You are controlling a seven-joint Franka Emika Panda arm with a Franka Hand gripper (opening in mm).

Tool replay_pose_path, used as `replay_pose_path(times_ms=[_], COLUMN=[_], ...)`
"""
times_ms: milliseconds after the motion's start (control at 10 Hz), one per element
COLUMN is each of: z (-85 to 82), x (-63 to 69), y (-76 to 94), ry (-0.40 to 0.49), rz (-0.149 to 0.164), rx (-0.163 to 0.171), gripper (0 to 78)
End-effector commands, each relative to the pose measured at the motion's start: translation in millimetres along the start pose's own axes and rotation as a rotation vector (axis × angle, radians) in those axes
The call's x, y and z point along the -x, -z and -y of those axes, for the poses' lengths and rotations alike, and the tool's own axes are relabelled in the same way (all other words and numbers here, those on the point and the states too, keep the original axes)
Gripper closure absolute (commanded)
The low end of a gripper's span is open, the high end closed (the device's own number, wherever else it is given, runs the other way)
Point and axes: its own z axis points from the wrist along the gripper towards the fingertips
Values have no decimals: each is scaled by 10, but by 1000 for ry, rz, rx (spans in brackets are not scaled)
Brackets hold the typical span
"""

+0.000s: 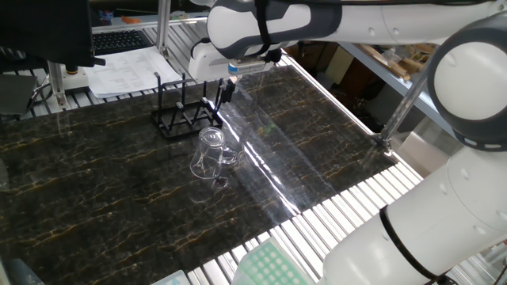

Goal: Put the cup on the cup rack

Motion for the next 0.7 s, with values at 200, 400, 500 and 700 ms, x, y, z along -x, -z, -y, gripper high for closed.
replay_pose_path(times_ms=[200,400,500,700], z=[0,-6,-6,-19], x=[11,14,14,24], y=[-9,-33,-34,-98], ry=[5,8,8,9], rz=[-13,-20,-20,-25], rx=[5,9,9,17], gripper=[776,776,776,776])
